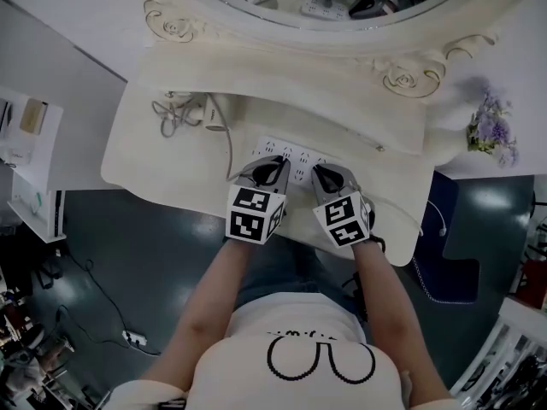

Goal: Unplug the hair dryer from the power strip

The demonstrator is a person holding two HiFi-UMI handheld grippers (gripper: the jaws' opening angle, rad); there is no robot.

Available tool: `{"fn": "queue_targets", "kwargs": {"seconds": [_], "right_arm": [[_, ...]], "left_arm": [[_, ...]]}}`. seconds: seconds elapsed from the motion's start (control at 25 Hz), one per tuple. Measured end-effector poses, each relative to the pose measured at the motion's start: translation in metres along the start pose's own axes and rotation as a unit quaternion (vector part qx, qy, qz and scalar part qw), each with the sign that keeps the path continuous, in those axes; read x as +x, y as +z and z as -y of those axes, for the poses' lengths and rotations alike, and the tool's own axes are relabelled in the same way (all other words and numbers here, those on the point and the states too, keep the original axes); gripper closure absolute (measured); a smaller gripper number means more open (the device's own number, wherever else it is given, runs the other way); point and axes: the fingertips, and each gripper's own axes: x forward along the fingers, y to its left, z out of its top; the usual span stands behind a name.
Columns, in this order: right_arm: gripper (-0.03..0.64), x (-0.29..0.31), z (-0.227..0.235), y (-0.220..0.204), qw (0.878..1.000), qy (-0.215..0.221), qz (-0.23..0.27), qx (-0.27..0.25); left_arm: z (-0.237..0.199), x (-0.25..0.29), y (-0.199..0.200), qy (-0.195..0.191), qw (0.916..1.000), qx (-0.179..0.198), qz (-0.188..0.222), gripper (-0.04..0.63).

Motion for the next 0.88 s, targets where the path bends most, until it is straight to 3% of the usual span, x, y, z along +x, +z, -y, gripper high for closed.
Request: {"fn": "queue_targets", "kwargs": {"seconds": [0.16,0.24,0.48,0.76,0.88], "right_arm": [[0.609,0.000,0.001,0.000,1.000,-0.004,-0.002,-0.002],[0.609,0.000,0.002,0.001,1.000,-0.004,-0.003,-0.001],[0.612,0.000,0.001,0.000,1.000,-0.002,-0.008,0.000],[0.614,0.001,0.002,0.000,0.999,0.015,-0.032,0.014],[0.615,0.002,0.003,0.000,0.998,0.029,-0.042,0.019]], "left_arm": [[0.027,-0.004,0.020,-0.005,0.9905,0.135,0.024,0.561],[0.035,-0.006,0.041,-0.003,0.9860,0.161,0.044,0.561],[0.008,-0.017,0.060,0.006,0.9890,0.137,0.056,0.561],[-0.021,-0.033,0.061,0.008,0.9946,0.065,0.080,0.558],[-0.034,-0.033,0.064,0.014,0.9949,0.055,0.083,0.557]]}}
